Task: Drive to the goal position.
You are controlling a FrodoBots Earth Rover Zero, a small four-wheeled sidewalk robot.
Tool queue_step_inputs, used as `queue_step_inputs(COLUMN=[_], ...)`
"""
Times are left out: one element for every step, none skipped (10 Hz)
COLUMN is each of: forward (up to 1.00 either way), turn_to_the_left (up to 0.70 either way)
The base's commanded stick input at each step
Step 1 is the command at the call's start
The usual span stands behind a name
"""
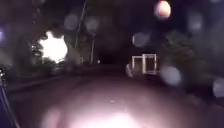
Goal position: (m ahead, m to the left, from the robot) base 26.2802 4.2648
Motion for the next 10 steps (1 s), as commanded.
queue_step_inputs(forward=[0.50, 0.50, 0.50, 0.50, 0.50, 0.50, 0.50, 0.50, 0.50, 0.50], turn_to_the_left=[0.00, 0.00, 0.00, 0.00, 0.00, 0.00, 0.00, 0.00, 0.00, 0.00])
